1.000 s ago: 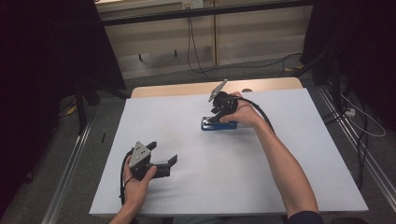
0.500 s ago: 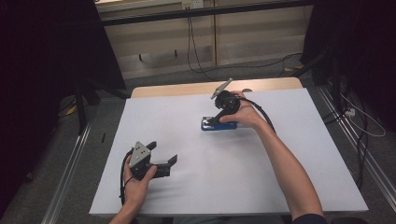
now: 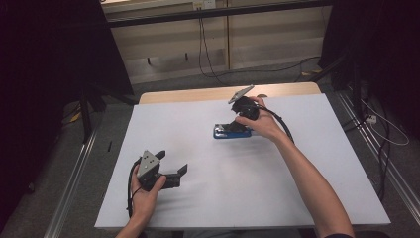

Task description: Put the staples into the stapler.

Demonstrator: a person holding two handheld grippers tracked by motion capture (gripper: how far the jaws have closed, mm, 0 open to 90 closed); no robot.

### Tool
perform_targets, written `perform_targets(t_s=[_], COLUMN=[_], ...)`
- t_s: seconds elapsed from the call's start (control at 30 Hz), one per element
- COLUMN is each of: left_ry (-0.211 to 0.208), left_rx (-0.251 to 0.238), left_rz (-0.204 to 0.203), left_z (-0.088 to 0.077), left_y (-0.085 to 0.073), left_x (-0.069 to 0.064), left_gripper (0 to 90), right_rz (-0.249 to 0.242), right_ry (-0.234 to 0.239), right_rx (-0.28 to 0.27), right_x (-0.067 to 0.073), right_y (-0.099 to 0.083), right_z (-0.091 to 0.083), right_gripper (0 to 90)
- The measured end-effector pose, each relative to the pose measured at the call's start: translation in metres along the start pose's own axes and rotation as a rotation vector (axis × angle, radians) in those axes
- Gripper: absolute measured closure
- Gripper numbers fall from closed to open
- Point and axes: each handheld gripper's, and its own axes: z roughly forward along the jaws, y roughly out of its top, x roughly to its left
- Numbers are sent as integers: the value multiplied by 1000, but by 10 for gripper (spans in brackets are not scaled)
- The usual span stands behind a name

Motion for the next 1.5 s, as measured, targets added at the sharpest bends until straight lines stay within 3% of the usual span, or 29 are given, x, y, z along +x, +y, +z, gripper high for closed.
perform_targets(t_s=[0.13, 0.23, 0.33, 0.53, 0.7, 0.9, 1.17, 1.5], left_ry=[2, 2, 3, 2, 11, 5, 12, 15], left_rx=[0, -4, -2, -7, 1, 1, 19, 6], left_rz=[2, 1, 4, -5, 7, -1, -2, -4], left_z=[0, 0, 0, -1, -1, -1, 1, 1], left_y=[0, 0, 0, 0, 0, -1, -2, -2], left_x=[0, 0, 0, 0, 0, 0, 1, 1], left_gripper=[40, 40, 40, 40, 41, 41, 41, 41], right_rz=[42, 33, 66, 125, 124, 157, 211, 296], right_ry=[-8, -67, -67, -132, -166, -217, -245, -305], right_rx=[-51, -84, -102, -143, -184, -218, -252, -300], right_x=[2, 6, 8, 14, 20, 24, 28, 28], right_y=[-2, -6, -13, -28, -37, -50, -68, -91], right_z=[-10, -17, -21, -28, -36, -50, -68, -88], right_gripper=[69, 72, 73, 75, 83, 80, 63, 58])
